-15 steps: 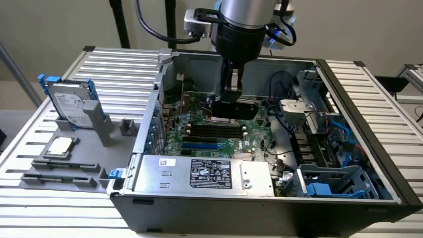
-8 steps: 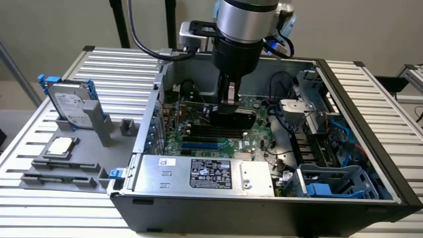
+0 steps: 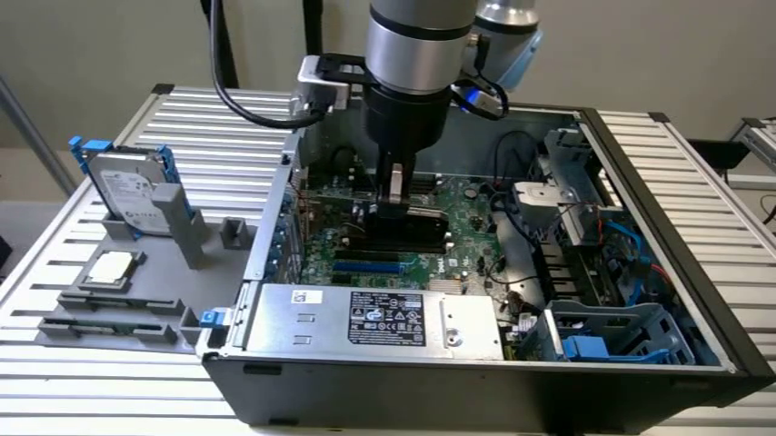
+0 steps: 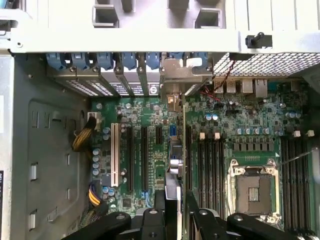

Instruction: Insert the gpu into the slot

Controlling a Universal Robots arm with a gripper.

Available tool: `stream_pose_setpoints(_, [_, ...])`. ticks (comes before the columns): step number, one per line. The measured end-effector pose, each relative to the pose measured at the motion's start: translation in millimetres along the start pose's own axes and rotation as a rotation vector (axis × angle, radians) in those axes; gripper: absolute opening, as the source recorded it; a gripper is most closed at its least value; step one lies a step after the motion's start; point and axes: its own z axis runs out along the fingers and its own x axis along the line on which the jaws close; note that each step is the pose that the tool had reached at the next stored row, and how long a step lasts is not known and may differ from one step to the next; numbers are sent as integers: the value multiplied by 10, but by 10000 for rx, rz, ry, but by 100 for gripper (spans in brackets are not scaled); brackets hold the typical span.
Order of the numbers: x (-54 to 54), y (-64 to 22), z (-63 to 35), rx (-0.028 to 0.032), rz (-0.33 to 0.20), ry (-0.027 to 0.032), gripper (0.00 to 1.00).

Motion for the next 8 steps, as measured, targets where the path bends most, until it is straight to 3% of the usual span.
stream_pose_setpoints(8, [9,53,146,64,-6,-18,26])
